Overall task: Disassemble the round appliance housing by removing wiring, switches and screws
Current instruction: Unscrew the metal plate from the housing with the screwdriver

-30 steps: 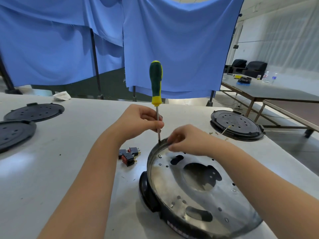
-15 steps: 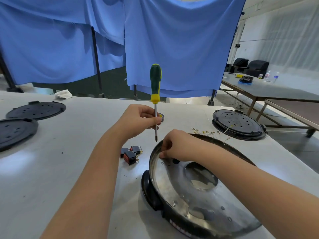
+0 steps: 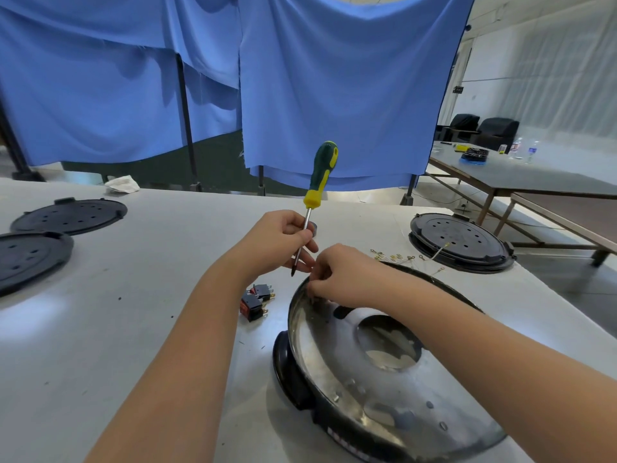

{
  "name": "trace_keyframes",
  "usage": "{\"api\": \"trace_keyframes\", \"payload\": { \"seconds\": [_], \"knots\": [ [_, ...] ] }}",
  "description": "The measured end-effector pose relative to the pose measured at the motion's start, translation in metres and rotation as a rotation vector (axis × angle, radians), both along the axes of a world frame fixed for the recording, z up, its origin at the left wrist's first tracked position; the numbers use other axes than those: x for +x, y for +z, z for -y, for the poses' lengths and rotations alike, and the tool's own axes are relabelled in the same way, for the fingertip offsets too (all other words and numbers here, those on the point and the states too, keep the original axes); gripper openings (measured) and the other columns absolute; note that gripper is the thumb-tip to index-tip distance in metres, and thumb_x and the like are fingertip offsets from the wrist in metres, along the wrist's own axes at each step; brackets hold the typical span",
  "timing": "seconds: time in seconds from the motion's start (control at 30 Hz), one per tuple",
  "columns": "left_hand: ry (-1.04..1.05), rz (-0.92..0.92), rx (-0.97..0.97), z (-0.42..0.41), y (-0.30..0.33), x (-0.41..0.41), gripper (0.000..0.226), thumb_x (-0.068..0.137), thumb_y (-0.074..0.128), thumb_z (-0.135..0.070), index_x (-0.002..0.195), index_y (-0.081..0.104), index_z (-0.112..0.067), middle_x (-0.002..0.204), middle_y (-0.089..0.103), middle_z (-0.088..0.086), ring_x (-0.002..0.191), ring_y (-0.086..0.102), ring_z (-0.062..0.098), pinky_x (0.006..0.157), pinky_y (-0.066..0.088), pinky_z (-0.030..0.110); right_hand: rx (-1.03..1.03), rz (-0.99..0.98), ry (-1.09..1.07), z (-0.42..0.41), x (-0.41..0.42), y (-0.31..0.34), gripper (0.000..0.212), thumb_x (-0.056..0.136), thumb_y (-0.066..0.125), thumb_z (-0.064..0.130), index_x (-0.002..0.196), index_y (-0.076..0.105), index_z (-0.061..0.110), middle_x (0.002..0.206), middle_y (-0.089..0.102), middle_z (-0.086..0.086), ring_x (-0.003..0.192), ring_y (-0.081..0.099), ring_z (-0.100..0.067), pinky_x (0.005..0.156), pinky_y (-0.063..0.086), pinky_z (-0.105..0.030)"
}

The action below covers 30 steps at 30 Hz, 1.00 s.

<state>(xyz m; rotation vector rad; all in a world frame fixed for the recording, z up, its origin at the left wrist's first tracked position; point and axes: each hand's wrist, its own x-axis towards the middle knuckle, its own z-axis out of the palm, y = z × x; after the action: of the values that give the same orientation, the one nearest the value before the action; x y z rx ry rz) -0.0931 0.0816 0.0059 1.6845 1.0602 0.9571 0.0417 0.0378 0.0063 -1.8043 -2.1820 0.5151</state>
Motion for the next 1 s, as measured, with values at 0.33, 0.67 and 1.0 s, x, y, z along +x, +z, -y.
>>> {"api": "trace_keyframes", "payload": {
  "seconds": [0.33,0.67,1.0],
  "knots": [
    [0.025,0.069,-0.021,-0.002,0.003,0.008,0.021,0.1,0.036,-0.002,0.091,0.054,-0.009,0.07,0.059,0.006,0.042,0.041,0.009,0.044,0.037,0.02,0.193,-0.351,-0.121,0.006,0.024,0.017,0.007,0.08,0.067,0.018,0.074,0.066,0.021,0.073,0.07,-0.001,0.069,0.068,-0.018,0.063,0.058,-0.03],
    [-0.023,0.037,-0.125,0.015,-0.005,0.06,0.024,0.1,0.034,-0.005,0.085,0.051,-0.013,0.07,0.063,0.006,0.048,0.055,0.012,0.047,0.045,0.019,0.212,-0.742,-0.291,0.041,0.117,0.008,0.005,0.083,0.07,0.018,0.085,0.071,0.014,0.074,0.074,-0.002,0.069,0.07,-0.011,0.068,0.056,-0.02],
    [-0.2,-0.042,-0.259,0.023,-0.019,0.071,0.026,0.103,0.03,-0.005,0.085,0.048,-0.008,0.104,0.07,0.017,0.094,0.069,0.029,0.087,0.053,0.034,0.335,-0.433,-0.539,0.044,0.194,-0.038,0.015,0.089,0.063,0.018,0.075,0.064,0.022,0.073,0.067,0.001,0.072,0.062,-0.016,0.063,0.042,-0.025]
  ]
}}
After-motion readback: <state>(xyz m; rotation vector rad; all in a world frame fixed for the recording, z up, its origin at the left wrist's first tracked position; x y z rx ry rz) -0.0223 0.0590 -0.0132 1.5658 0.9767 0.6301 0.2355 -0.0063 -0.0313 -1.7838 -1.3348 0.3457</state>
